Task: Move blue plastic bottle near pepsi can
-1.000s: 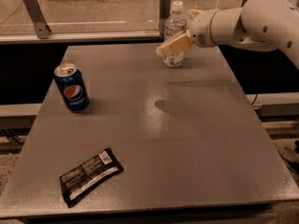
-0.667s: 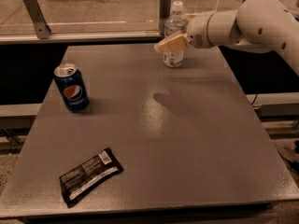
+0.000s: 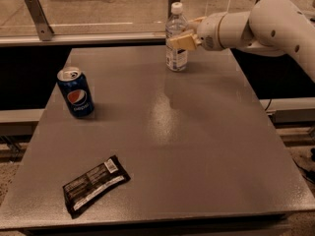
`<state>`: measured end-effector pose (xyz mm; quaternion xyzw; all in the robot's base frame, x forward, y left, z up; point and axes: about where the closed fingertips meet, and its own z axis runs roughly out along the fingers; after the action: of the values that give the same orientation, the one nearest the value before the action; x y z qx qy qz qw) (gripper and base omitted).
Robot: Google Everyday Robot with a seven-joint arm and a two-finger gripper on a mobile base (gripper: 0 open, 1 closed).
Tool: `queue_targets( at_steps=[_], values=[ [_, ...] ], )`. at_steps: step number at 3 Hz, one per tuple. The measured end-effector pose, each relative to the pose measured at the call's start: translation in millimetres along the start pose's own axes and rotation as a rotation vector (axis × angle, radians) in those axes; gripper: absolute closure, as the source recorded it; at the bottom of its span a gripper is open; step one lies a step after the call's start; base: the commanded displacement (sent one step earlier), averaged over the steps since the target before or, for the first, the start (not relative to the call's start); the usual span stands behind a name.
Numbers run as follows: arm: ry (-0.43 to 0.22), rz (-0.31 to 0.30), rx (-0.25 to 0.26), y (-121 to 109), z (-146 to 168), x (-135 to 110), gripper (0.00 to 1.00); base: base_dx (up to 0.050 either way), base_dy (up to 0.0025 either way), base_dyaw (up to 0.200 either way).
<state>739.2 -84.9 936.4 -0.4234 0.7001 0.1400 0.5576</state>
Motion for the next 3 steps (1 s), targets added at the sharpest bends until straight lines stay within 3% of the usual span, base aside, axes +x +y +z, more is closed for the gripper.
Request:
queue_targets(
  at_steps=[1,2,3],
  values=[
    [-0.018,0.019,-0.029,1,-1,-3,0.87,0.000,0.00000,0.000],
    [-0.061,0.042,-0.090,12,-4,-21,1.00,0.000,0.00000,0.000],
    [-0.128,0.093,-0.197,36,-7,-44,1.00,0.000,0.00000,0.000]
  ],
)
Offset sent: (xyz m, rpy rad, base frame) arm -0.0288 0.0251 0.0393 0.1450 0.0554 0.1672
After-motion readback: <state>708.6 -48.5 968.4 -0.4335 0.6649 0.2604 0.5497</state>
